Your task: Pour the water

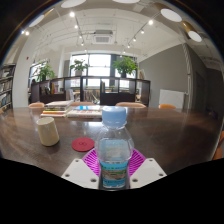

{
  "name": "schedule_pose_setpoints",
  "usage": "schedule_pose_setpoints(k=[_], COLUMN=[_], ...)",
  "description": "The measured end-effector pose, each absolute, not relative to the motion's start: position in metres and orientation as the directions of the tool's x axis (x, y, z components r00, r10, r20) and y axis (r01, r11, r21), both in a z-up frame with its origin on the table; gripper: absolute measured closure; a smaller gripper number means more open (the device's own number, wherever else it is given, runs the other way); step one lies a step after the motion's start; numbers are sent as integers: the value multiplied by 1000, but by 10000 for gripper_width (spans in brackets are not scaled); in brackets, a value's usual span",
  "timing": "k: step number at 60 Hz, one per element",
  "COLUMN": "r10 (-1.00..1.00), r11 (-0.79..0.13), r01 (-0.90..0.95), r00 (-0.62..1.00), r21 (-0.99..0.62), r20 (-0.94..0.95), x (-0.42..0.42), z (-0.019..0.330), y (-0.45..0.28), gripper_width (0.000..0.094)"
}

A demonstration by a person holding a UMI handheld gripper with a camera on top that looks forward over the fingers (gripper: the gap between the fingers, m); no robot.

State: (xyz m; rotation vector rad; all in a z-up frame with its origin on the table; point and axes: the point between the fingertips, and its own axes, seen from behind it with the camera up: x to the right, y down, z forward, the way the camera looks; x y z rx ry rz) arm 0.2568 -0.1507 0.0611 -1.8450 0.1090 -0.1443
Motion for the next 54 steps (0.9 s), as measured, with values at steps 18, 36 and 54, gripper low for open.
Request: schedule_pose_setpoints(k=[18,36,54], r10=[-84,126,255], r11=[-388,-344,-159], r01=[220,816,972], r00=[959,530,-131], r21=[-895,-464,175], r20=[271,839,958], x=[248,193,139], z=[75,155,155], y=[-127,-41,11], gripper_width=[634,637,634])
